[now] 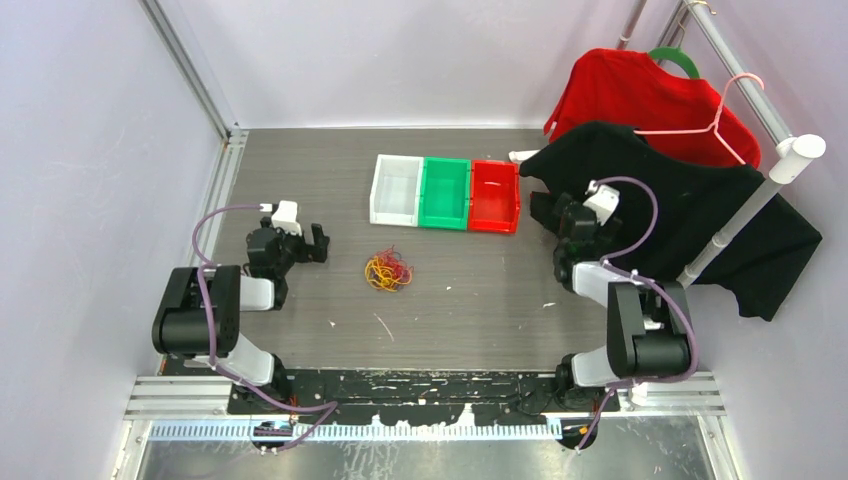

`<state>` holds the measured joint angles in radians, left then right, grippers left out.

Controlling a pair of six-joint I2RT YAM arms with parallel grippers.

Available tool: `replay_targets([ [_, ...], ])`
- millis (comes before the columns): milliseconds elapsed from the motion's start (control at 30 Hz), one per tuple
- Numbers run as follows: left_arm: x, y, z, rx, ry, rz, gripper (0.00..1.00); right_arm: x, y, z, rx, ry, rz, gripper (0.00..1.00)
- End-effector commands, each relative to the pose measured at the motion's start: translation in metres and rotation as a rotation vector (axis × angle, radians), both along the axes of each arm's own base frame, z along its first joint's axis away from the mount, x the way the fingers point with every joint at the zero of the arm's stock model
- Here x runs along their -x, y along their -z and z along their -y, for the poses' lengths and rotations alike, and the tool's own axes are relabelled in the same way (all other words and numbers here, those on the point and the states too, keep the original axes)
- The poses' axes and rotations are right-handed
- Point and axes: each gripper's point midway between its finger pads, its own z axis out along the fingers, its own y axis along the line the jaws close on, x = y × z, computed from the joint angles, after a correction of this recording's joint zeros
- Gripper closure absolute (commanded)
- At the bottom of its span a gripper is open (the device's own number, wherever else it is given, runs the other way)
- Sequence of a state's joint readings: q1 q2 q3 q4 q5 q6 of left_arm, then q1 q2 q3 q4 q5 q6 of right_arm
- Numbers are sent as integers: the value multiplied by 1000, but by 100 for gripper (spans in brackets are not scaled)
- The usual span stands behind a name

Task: Untangle the cables

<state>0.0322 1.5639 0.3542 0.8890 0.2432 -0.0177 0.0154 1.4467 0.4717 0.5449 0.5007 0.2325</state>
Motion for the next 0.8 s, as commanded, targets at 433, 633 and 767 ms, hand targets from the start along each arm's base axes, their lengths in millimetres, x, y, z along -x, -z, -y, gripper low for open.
replay_targets([
  [433,25,-68,19,-167,293,-224,0,22,-95,-71,-728,-8,326,0],
  [633,56,-82,42,-118,454,-276,0,33,-80,-132,-778,-277,223,0],
  [767,70,-85,61,-38,523,-344,0,55,-74,-174,-684,-399,167,1],
])
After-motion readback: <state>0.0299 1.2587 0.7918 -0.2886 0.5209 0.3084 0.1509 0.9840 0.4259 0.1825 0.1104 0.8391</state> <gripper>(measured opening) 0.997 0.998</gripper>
